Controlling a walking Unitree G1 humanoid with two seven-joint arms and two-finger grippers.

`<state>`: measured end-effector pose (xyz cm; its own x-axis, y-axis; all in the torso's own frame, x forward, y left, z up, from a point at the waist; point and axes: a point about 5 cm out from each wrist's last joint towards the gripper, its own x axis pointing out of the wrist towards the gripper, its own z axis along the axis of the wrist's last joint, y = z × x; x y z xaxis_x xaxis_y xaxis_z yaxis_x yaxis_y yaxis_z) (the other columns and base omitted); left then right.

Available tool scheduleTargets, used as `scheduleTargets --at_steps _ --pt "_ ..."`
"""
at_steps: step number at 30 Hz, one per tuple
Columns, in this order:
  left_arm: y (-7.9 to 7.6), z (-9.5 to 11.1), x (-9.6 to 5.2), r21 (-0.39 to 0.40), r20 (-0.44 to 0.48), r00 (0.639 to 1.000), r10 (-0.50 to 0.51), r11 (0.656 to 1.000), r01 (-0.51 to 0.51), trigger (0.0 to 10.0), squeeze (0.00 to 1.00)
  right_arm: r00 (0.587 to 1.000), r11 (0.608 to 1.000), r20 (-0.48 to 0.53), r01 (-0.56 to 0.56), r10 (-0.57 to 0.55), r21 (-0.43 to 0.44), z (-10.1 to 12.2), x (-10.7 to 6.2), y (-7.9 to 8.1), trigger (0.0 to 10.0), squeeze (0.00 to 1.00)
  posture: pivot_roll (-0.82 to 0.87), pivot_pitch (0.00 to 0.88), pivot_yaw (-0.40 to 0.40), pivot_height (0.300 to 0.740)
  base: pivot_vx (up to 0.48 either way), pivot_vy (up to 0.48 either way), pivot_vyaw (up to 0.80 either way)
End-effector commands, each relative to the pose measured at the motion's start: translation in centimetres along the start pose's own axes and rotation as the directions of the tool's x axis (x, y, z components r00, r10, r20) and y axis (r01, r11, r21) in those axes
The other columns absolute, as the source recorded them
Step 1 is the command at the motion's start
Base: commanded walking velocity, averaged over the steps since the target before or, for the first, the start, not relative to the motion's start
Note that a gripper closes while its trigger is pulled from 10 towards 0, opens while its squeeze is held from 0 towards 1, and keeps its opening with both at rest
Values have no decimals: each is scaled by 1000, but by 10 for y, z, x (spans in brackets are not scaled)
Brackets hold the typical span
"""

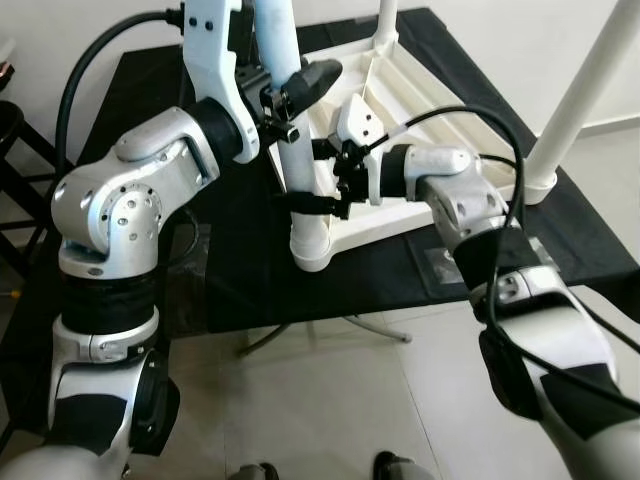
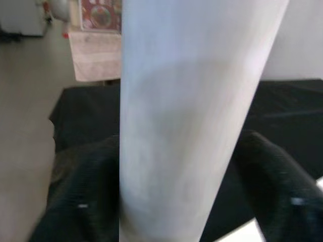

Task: Building children table

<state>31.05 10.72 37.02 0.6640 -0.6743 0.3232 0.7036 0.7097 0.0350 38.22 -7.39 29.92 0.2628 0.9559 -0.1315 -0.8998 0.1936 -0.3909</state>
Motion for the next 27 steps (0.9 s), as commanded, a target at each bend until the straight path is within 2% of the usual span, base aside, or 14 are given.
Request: scheduleTargets --at_steps 1,12,16,17,18,20,25,26,27 --pt "1 -6 -3 -35 -28 1000 -6 999 5 0 0 1000 1000 7 -19 19 -2 -3 2 1 0 0 62 226 54 740 0 0 0" --pt "1 -6 -1 -37 -26 1000 -12 999 11 0 0 999 999 8 -39 39 -8 -8 -3 -1 0 0 46 220 59 740 0 0 0" --pt "2 -6 0 -30 -22 1000 -5 1000 4 0 0 1000 1000 5 12 -12 -19 -12 -1 -2 0 0 41 214 58 740 0 0 0" --pt "2 -5 0 -18 -16 1000 5 1000 -6 10000 894 998 998 9 65 -64 -11 -13 1 -3 0 0 33 213 58 740 0 0 0" --pt "4 -4 0 -18 -8 1000 18 1000 -19 10000 1000 992 992 17 126 -126 -15 -14 3 -3 0 0 27 213 62 740 0 0 0" --pt "8 -3 0 -26 -1 999 49 998 -49 10000 1000 971 972 47 235 -235 10 -14 4 -5 0 0 21 212 64 740 0 0 0" --pt "13 -1 1 -33 2 997 71 997 -71 10000 1000 935 939 87 338 -343 65 -16 7 1 0 0 16 212 64 740 0 0 0" --pt "14 0 1 -29 2 997 75 997 -75 10000 816 906 905 64 410 -419 118 -24 12 9 0 0 22 207 53 740 0 0 0" --pt "14 0 1 -29 2 997 75 997 -75 10000 816 906 905 64 410 -419 118 -24 12 9 0 0 22 207 53 740 0 0 0"
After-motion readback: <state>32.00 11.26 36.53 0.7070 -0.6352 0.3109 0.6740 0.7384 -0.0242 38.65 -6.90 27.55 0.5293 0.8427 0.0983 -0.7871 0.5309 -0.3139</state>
